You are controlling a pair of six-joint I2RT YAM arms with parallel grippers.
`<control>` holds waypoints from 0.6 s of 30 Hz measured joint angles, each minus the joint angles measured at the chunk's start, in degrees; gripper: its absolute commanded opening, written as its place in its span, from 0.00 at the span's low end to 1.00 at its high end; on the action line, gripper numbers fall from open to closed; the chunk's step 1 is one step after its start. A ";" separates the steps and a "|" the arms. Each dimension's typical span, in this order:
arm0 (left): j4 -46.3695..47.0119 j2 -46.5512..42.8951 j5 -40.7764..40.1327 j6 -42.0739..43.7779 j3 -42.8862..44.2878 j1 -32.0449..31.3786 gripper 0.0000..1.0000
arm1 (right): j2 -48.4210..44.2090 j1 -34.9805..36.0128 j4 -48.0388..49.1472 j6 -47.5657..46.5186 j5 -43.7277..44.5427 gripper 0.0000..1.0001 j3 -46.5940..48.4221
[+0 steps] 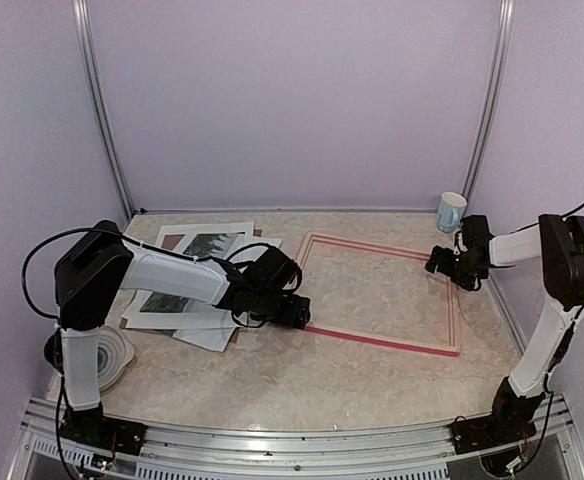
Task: Put the photo into the frame
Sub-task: Adjust the frame body at the center of the board.
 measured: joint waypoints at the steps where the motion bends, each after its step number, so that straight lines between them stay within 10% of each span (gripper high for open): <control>1: -0.24 -0.68 -0.15 -0.59 -0.74 -0.31 0.86 | 0.22 0.35 0.00 -0.07 -0.04 0.99 0.24; 18: -7.43 -6.78 -7.26 -0.33 0.48 -3.19 0.99 | -1.57 3.10 -6.03 -0.98 0.48 0.99 2.27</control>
